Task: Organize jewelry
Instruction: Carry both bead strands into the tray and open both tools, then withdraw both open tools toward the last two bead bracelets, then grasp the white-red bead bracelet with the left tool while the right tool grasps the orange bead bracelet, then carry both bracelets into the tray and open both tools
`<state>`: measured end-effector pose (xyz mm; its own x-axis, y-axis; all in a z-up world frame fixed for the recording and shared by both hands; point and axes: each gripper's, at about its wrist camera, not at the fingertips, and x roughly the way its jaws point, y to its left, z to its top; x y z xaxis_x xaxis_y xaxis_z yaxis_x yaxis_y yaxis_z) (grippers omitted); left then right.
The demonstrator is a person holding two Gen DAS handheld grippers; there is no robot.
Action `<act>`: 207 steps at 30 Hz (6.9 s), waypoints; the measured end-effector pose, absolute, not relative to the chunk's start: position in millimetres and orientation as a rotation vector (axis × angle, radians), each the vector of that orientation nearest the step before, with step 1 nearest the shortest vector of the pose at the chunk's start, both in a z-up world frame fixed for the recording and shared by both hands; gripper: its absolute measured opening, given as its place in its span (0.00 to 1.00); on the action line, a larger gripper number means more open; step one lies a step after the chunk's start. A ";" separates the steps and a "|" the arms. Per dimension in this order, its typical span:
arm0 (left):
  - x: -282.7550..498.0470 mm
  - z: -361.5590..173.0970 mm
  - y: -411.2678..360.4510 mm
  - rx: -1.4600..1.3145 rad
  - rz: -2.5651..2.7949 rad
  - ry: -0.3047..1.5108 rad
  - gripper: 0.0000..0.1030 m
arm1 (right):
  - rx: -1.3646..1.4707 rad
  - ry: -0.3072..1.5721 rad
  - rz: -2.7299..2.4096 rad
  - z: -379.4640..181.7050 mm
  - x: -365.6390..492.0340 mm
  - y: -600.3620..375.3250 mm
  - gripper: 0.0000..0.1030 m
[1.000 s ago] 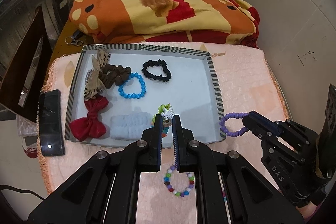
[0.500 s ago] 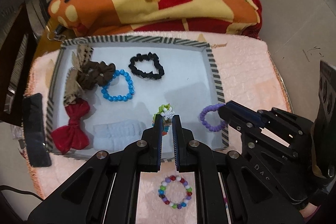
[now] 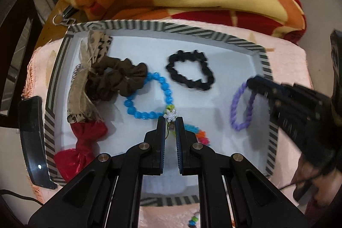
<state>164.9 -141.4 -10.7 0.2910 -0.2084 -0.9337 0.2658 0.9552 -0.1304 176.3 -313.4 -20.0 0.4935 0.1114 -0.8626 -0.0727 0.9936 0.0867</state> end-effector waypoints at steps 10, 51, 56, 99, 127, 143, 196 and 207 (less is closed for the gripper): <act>174.2 -21.4 -136.1 0.056 -0.301 1.250 0.08 | 0.065 0.996 0.089 -26.6 201.2 -313.7 0.08; 71.6 33.8 -138.4 0.139 -0.287 1.079 0.35 | 0.139 0.980 0.023 23.1 21.2 -310.1 0.41; 45.2 32.9 -139.8 0.146 -0.292 1.085 0.35 | 0.144 0.999 0.016 15.6 -15.7 -311.6 0.41; -3.4 -42.4 -129.6 0.063 -0.303 1.313 0.41 | 0.192 1.098 0.127 -56.1 -102.0 -294.2 0.08; 2.5 16.8 -143.1 0.085 -0.463 1.179 0.08 | 0.211 0.924 0.178 22.0 -99.7 -304.1 0.08; 18.7 69.5 -150.1 0.127 -0.470 1.069 0.08 | 0.193 0.849 0.178 61.5 -54.2 -312.5 0.08; 78.6 10.5 -124.8 0.091 -0.244 1.147 0.41 | 0.177 0.953 0.048 10.8 34.0 -292.9 0.34; 63.5 22.7 -109.1 0.097 -0.190 1.104 0.41 | 0.212 0.926 -0.012 10.4 25.8 -278.7 0.41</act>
